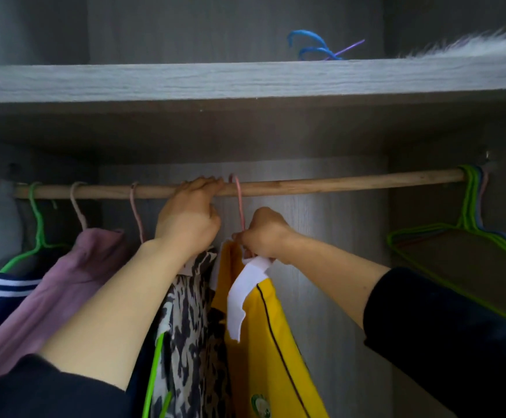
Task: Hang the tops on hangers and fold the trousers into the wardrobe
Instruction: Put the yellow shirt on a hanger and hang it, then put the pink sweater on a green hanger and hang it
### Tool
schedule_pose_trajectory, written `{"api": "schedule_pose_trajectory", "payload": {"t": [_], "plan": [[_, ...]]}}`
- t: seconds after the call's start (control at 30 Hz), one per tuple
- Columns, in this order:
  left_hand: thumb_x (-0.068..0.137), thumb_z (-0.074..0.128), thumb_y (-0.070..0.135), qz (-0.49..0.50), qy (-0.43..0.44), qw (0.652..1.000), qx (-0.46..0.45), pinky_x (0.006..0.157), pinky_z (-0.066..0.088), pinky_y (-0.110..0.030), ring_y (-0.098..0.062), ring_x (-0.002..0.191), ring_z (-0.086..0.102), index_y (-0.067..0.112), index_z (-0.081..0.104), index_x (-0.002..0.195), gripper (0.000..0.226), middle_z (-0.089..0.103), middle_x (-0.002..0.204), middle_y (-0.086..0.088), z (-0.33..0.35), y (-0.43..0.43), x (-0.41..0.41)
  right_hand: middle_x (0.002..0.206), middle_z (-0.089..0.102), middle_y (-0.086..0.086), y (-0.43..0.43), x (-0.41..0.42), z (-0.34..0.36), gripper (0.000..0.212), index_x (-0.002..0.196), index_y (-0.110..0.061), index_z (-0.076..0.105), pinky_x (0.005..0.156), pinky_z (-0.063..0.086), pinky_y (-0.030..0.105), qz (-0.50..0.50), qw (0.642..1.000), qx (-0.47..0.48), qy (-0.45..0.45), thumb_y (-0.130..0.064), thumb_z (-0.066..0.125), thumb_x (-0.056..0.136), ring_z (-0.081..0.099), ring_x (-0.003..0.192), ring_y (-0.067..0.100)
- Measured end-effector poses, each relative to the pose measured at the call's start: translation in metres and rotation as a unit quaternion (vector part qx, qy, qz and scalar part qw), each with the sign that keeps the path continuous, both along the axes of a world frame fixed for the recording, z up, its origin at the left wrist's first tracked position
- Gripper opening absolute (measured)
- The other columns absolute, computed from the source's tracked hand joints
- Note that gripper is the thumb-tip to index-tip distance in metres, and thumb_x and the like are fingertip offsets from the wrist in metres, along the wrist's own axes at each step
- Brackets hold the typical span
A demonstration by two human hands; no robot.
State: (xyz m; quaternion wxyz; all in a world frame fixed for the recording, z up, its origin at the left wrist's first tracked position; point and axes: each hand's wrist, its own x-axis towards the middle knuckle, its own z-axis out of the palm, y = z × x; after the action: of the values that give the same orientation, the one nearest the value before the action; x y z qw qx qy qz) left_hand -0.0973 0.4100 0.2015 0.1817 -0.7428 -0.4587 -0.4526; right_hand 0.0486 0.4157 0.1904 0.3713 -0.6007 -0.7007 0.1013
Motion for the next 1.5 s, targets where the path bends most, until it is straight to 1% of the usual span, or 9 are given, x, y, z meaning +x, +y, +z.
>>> {"api": "schedule_pose_trajectory", "payload": {"t": [0.13,0.23,0.33,0.53,0.67,0.93,1.2,1.4,1.5], "plan": [[0.096,0.040,0.013,0.009,-0.003,1.000,0.003,0.112,0.029,-0.034,-0.024,0.134,0.039,0.019,0.046,0.139,0.043,0.046,0.144,-0.003,0.002,-0.004,0.003,0.101,0.068,0.022,-0.004,-0.007,-0.011,0.032,0.095,0.002,0.063,0.073,0.056,0.038,0.026,0.999,-0.013,0.031,-0.030,0.061,0.091,0.066,0.093,0.036],[0.099,0.037,0.020,0.023,0.010,1.000,0.004,0.087,0.045,-0.038,-0.029,0.109,0.053,0.018,0.053,0.123,0.029,0.060,0.116,-0.009,0.005,-0.011,0.003,0.093,0.067,0.024,-0.012,-0.005,-0.015,0.036,0.092,0.004,0.062,0.070,0.059,0.046,0.069,0.994,-0.037,0.075,-0.031,0.053,0.097,0.067,0.081,0.037],[0.100,0.034,0.026,0.043,0.036,0.998,-0.007,0.075,0.041,-0.036,-0.033,0.094,0.056,0.017,0.053,0.112,0.025,0.061,0.096,-0.011,0.012,-0.017,0.003,0.084,0.062,0.013,-0.025,0.014,-0.021,0.030,0.092,-0.004,0.063,0.064,0.058,0.040,0.106,0.991,-0.039,0.066,-0.029,0.047,0.098,0.062,0.072,0.024],[0.096,0.041,0.031,0.092,0.098,0.991,-0.018,0.115,0.012,-0.045,-0.034,0.134,0.030,0.016,0.034,0.140,0.047,0.035,0.144,-0.015,0.011,-0.025,0.042,0.091,0.064,0.004,-0.059,0.092,-0.019,0.022,0.101,-0.010,0.065,0.065,0.044,0.026,-0.019,0.992,0.055,-0.109,-0.027,0.052,0.094,0.060,0.082,0.019],[0.095,0.043,0.030,0.005,0.127,0.992,0.018,0.116,0.011,-0.046,-0.027,0.135,0.030,0.019,0.036,0.141,0.048,0.038,0.144,-0.009,0.009,-0.030,0.098,0.104,0.063,0.011,-0.085,0.139,-0.012,0.017,0.102,-0.013,0.060,0.076,0.052,0.037,-0.110,0.972,0.062,-0.199,-0.022,0.050,0.092,0.061,0.093,0.030],[0.097,0.042,0.029,-0.022,0.085,0.996,0.030,0.115,0.011,-0.041,-0.032,0.131,0.032,0.017,0.031,0.147,0.053,0.041,0.142,-0.012,0.002,-0.007,0.171,0.116,0.062,0.011,-0.118,0.219,-0.014,0.030,0.114,-0.010,0.059,0.074,0.048,0.036,-0.335,0.852,0.081,-0.393,-0.023,0.055,0.088,0.061,0.109,0.033],[0.091,0.052,0.026,-0.044,0.039,0.993,0.101,0.113,0.007,-0.042,-0.036,0.126,0.032,0.012,0.039,0.142,0.054,0.043,0.133,-0.017,-0.015,0.008,0.178,0.122,0.062,0.009,-0.117,0.250,-0.020,0.031,0.121,-0.013,0.060,0.073,0.045,0.031,-0.404,0.780,0.060,-0.474,-0.008,0.050,0.092,0.061,0.111,0.028],[0.087,0.047,0.029,-0.050,0.024,0.993,0.109,0.114,0.004,-0.044,-0.035,0.125,0.031,0.010,0.039,0.140,0.057,0.042,0.130,-0.017,-0.018,0.011,0.180,0.119,0.065,0.007,-0.114,0.251,-0.012,0.029,0.117,-0.014,0.061,0.078,0.049,0.033,-0.390,0.784,0.063,-0.479,-0.009,0.051,0.090,0.062,0.112,0.029],[0.088,0.054,0.024,-0.057,0.022,0.992,0.112,0.116,0.004,-0.044,-0.035,0.125,0.031,0.010,0.039,0.140,0.056,0.043,0.130,-0.016,-0.018,0.013,0.181,0.118,0.064,0.013,-0.111,0.253,-0.007,0.031,0.114,-0.009,0.062,0.073,0.044,0.033,-0.394,0.843,0.061,-0.361,-0.021,0.057,0.086,0.062,0.109,0.033]]}}
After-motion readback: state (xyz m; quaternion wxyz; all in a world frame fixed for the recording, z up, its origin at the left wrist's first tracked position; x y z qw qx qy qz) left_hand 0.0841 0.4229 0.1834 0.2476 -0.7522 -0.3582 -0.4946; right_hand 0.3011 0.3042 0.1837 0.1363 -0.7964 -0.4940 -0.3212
